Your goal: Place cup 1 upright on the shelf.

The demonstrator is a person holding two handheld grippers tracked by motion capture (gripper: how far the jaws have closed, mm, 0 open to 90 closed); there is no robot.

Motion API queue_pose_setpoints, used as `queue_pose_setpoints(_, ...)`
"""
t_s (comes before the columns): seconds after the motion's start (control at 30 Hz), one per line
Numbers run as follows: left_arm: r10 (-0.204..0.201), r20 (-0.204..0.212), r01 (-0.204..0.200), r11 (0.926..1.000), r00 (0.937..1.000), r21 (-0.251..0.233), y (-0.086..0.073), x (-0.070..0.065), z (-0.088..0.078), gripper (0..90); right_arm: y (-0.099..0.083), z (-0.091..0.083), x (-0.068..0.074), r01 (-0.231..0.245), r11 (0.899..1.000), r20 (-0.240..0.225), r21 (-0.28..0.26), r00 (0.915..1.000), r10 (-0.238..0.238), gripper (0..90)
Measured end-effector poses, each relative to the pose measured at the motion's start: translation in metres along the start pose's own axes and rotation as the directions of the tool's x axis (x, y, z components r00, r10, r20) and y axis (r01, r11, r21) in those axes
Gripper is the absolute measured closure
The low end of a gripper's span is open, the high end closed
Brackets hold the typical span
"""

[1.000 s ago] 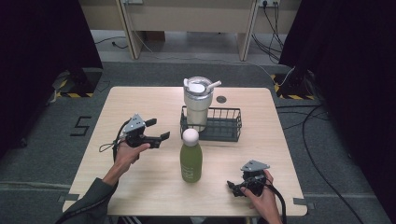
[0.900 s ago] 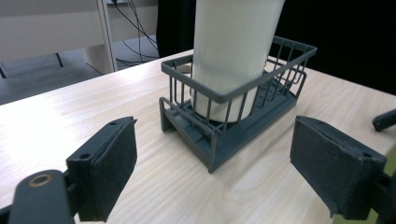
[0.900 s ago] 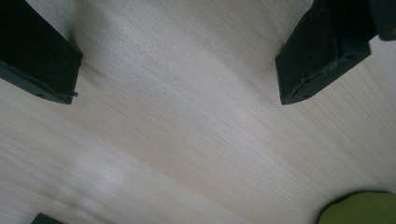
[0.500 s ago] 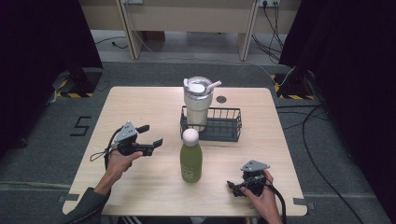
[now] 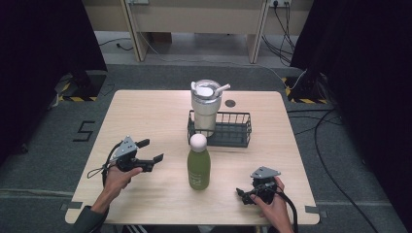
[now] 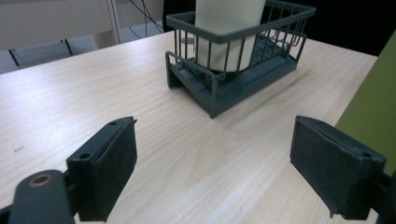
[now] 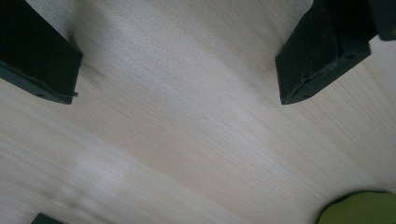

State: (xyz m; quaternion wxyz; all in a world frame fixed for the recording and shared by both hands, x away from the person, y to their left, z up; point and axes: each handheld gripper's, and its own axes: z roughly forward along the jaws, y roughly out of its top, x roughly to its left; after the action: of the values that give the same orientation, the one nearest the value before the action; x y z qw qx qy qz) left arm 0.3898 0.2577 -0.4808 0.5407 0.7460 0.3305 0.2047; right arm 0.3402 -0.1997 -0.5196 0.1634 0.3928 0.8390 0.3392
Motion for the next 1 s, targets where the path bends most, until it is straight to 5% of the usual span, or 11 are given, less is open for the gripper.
queue_pose_setpoints(0.53, 0.002, -0.005, -0.001, 0.9958, 1.0, 0.091, -0.025, -0.003, -0.009, 14.7, 0.0, 0.0, 0.0, 0.0, 1.0, 0.0, 0.0, 1.0, 0.0, 0.4)
queue_pose_setpoints(1.0, 0.001, 0.028, -0.006, 0.9807, 0.9996, 0.195, -0.044, -0.01, -0.014, 14.8, 0.0, 0.0, 0.0, 0.0, 1.0, 0.0, 0.0, 1.0, 0.0, 0.4)
